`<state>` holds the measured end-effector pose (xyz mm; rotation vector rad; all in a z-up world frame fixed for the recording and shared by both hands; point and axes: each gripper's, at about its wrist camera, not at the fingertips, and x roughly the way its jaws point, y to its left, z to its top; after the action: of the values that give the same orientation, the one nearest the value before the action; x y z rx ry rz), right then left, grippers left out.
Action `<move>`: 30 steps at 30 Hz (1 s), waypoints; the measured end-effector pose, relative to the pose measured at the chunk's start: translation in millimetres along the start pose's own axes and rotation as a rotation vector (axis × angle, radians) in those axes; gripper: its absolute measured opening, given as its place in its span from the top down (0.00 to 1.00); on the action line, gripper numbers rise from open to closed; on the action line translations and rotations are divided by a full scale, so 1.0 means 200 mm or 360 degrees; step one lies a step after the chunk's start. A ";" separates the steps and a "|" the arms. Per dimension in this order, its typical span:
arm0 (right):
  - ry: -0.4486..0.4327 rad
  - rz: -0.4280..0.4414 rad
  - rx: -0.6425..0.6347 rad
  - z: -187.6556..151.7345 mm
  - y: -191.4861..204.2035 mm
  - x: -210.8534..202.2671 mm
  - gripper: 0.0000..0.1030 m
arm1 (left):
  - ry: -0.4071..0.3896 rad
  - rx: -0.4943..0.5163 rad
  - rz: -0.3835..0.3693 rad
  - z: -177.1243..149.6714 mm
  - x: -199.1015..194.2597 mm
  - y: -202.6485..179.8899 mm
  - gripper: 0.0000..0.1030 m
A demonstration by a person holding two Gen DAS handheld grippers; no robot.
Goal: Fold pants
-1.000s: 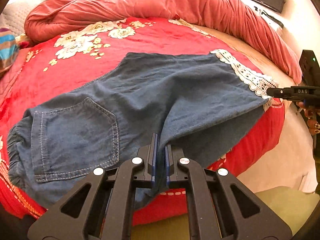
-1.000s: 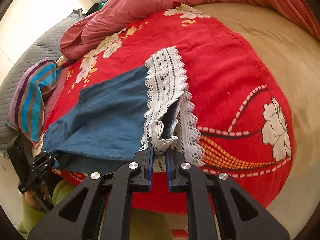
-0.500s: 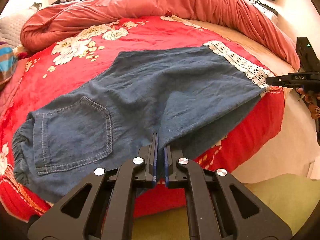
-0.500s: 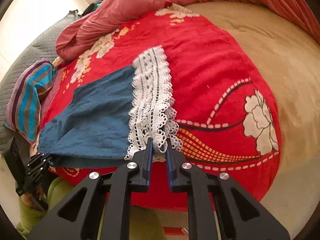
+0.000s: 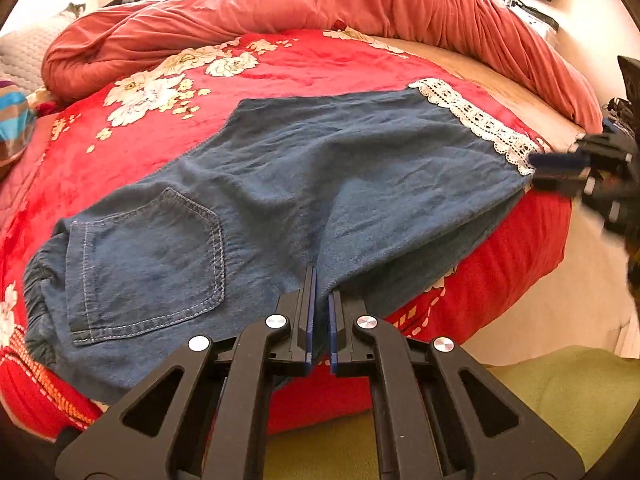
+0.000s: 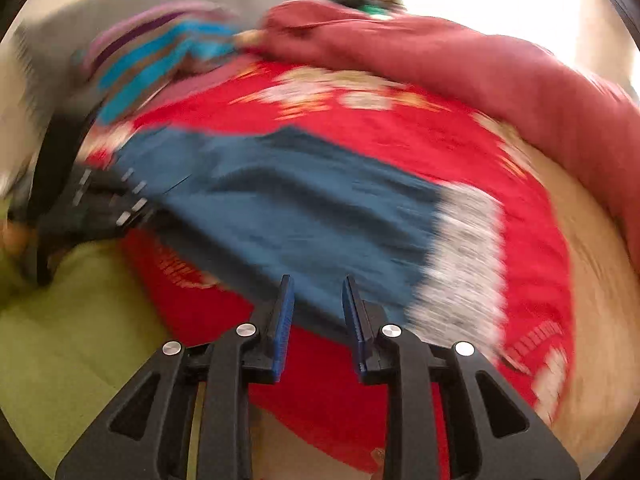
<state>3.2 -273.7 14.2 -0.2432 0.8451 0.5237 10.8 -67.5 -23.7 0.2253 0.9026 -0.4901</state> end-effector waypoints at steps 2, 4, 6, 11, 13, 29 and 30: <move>0.0030 0.0017 -0.0128 0.03 0.10 0.07 0.77 | -0.0004 0.0001 0.0000 0.00 -0.01 0.00 1.00; 0.0053 0.0003 -0.0266 0.04 0.19 0.15 0.74 | -0.0010 0.0003 -0.0001 -0.01 -0.02 0.00 1.00; 0.0072 -0.0039 -0.0366 0.05 0.23 0.21 0.69 | -0.0014 0.0001 -0.0005 -0.01 -0.02 0.00 1.00; 0.0156 -0.0048 -0.0389 0.05 0.21 0.31 0.94 | 0.0008 0.0009 -0.0018 -0.02 -0.02 -0.01 0.99; 0.0170 -0.0005 -0.0395 0.03 0.21 0.30 0.94 | 0.0034 0.0017 -0.0020 -0.03 -0.01 -0.01 0.97; 0.0080 0.0165 0.0155 0.03 -0.14 0.13 0.64 | -0.0092 -0.0286 0.0043 -0.11 -0.23 0.25 0.36; 0.0065 0.0132 0.0220 0.03 -0.20 0.12 0.64 | -0.0120 -0.0342 0.0090 -0.11 -0.25 0.30 0.29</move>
<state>40.2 -297.1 0.1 -0.0926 0.9299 0.5366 -0.9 8.0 2.8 0.0362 0.8657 -0.3441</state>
